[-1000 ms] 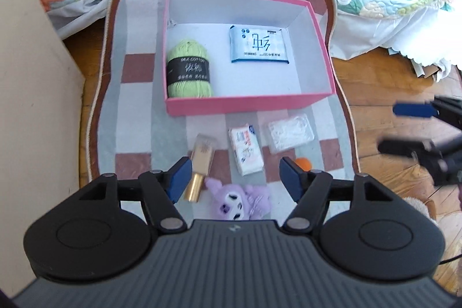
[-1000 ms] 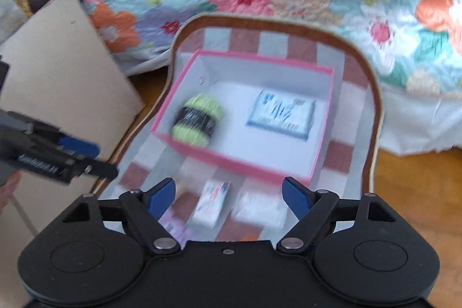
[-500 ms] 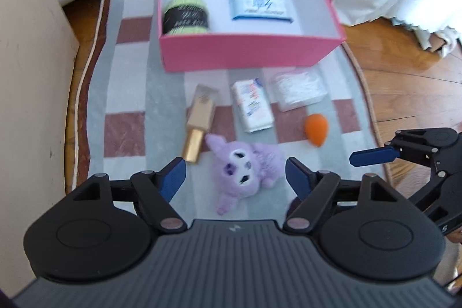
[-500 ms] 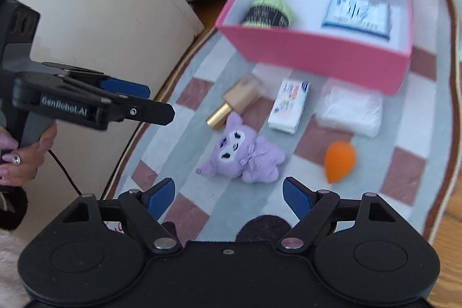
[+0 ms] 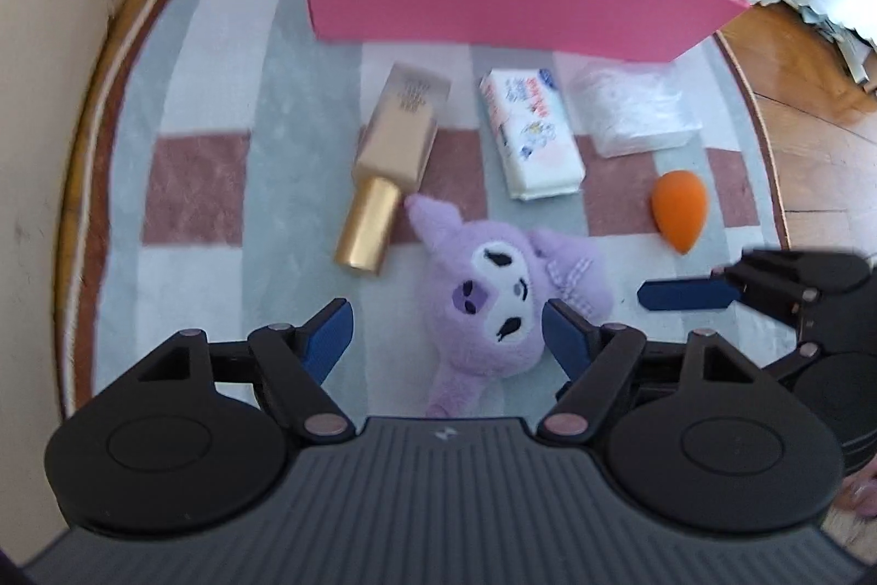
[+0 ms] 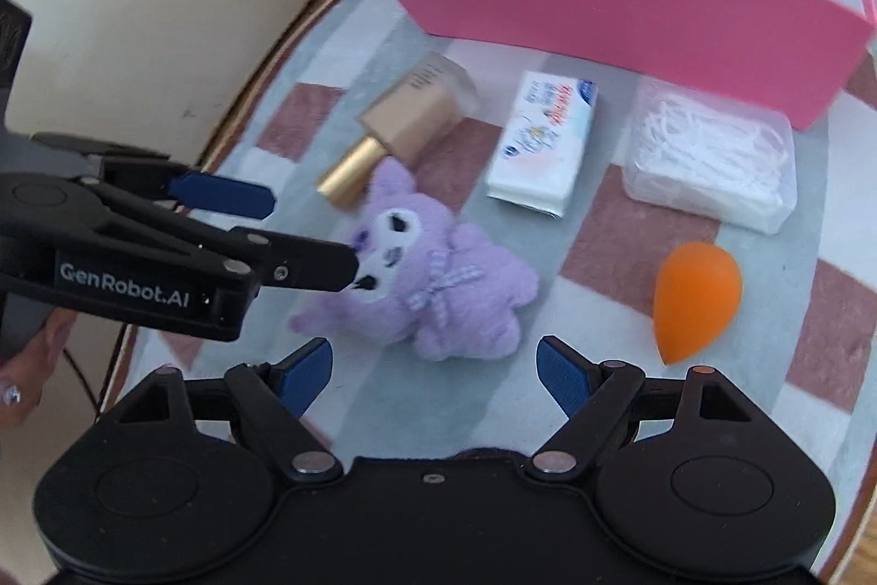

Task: Organize objects
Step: 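Withdraw the left tool and lower it to the purple plush toy, then close the left gripper on the purple plush toy's head and lift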

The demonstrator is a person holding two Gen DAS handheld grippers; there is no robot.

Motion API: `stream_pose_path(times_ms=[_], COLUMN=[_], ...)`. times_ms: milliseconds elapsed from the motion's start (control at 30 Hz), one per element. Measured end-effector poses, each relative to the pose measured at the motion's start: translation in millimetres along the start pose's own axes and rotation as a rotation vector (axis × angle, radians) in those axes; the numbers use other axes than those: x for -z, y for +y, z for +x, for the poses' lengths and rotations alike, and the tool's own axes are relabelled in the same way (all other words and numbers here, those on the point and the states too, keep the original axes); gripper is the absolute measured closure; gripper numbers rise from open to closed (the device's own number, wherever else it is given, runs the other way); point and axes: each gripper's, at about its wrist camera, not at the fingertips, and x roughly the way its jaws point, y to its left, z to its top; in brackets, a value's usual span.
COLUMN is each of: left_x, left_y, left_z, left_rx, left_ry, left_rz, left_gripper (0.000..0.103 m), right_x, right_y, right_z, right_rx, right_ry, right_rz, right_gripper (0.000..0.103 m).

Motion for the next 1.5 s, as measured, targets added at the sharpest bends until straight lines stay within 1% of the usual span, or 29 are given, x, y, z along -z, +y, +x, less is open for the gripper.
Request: stream_pose_path(times_ms=[67,100,167,233,333,400,433,467,500,533,567,600,633,767,833,900,933,1000,1067,1100,1200,1233,1267,1367,1433,1500], left_x=[-0.6,-1.0,-1.2,1.3,5.7,8.6,11.2,13.7,16.9,18.8,19.5,20.1,20.5,20.7,21.4,22.5,23.2,24.7,25.1,24.8,22.9,21.9,20.7,18.9,19.5,22.1], left_y=[6.4,9.1,11.7,13.4,14.5,15.9,17.5,19.2,19.2,16.9,13.6,10.6,8.3,1.1,-0.9,-1.3,-0.8,-2.1,-7.4,-11.4,-24.8,-28.2,-29.1,-26.4,-22.7,-17.1], left_z=[10.0,14.5,18.0,16.1,16.3,20.2,22.8,25.5,26.5,26.2,25.2,24.1,23.8,22.7,21.4,17.0,13.2,5.0,-6.1,-13.5,-34.4,-38.9,-41.3,-34.2,-26.2,-17.5], left_rx=[0.026,0.027,0.028,0.059,0.098,0.128,0.152,0.173,0.176,0.166,0.156,0.144,0.135,0.103,0.096,0.099,0.108,0.150,0.181,0.185,0.195,0.194,0.190,0.188,0.149,0.120], left_ry=[0.024,0.031,0.021,-0.029,-0.053,-0.045,-0.043,-0.044,-0.054,-0.066,-0.075,-0.083,-0.087,-0.093,-0.092,-0.076,-0.065,-0.046,-0.040,-0.047,-0.097,-0.110,-0.111,-0.081,-0.064,-0.036], left_rz=[-0.057,-0.079,-0.094,-0.108,-0.126,-0.147,-0.172,-0.201,-0.220,-0.213,-0.197,-0.185,-0.179,-0.153,-0.166,-0.188,-0.198,-0.217,-0.201,-0.182,-0.113,-0.094,-0.090,-0.110,-0.115,-0.124], left_gripper=[0.028,0.028,0.028,0.028,0.036,0.047,0.051,0.055,0.055,0.056,0.056,0.056,0.056,0.057,0.058,0.058,0.059,0.063,0.067,0.067,0.067,0.067,0.067,0.067,0.067,0.066], right_x=[6.7,9.0,13.4,14.8,14.4,14.3,14.1,14.1,14.1,14.5,14.0,13.1,13.4,14.6,14.2,14.9,16.0,19.6,23.5,24.7,23.7,23.1,22.5,20.6,18.2,16.5], right_y=[-9.9,-15.4,-22.8,-18.9,-12.8,-10.1,-9.1,-7.7,-6.6,-5.7,-5.1,-4.4,-5.0,-6.2,-6.9,-6.1,-3.9,4.1,10.3,10.4,8.7,9.1,9.5,6.1,1.5,-4.4], right_z=[7.2,11.0,17.5,16.0,18.3,18.8,17.6,16.7,16.2,15.9,16.2,14.8,12.7,13.5,16.6,15.9,14.0,10.5,3.1,-4.0,-28.0,-34.9,-39.6,-42.5,-38.0,-32.9], right_rx=[-0.020,-0.025,-0.041,-0.026,0.006,0.015,0.027,0.041,0.056,0.064,0.070,0.082,0.081,0.082,0.083,0.086,0.095,0.134,0.180,0.177,0.136,0.121,0.111,0.079,0.051,0.004], right_ry=[-0.005,-0.001,-0.002,-0.031,-0.051,-0.063,-0.071,-0.078,-0.086,-0.093,-0.095,-0.106,-0.115,-0.107,-0.091,-0.092,-0.095,-0.108,-0.112,-0.120,-0.170,-0.188,-0.196,-0.188,-0.166,-0.127], right_rz=[0.082,0.135,0.210,0.190,0.156,0.141,0.128,0.114,0.100,0.085,0.065,0.053,0.052,0.057,0.055,0.051,0.027,-0.054,-0.122,-0.130,-0.114,-0.114,-0.115,-0.091,-0.056,-0.010], right_gripper=[0.018,0.018,0.016,0.017,0.017,0.017,0.019,0.023,0.026,0.036,0.054,0.060,0.059,0.060,0.060,0.060,0.060,0.060,0.060,0.060,0.070,0.076,0.079,0.079,0.078,0.076])
